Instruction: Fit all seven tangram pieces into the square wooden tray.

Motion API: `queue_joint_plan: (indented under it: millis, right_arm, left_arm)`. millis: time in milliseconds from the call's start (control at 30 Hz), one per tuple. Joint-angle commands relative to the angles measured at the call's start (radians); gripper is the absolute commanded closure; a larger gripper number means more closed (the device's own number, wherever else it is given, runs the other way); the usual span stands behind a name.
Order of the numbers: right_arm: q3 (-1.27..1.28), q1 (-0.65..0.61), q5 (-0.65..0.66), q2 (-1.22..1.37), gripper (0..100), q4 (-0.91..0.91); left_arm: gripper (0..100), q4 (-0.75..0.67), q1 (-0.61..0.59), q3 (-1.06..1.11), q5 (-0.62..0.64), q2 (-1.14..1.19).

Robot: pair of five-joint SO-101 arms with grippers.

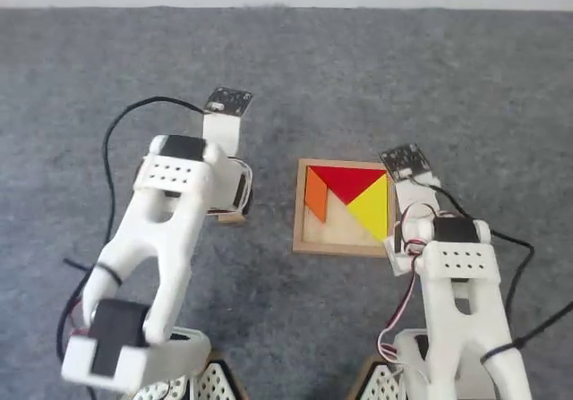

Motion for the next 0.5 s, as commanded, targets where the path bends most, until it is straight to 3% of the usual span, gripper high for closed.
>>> queue_joint_plan:
  millis: [0, 133, 467]
  right_arm:
    - [0.032, 0.016, -0.005, 0.005, 90.4, -0.067]
    - [0.058, 0.016, -0.023, 0.016, 90.4, -0.107]
    - [0.080, 0.016, -0.025, 0.010, 90.4, -0.113]
  left_arm:
    - [84, -0.015, -0.012, -0.081, 0.087, 0.092]
    - [84, 0.011, -0.023, -0.128, 0.087, 0.206]
    - [84, -0.110, -0.025, -0.133, 0.092, 0.328]
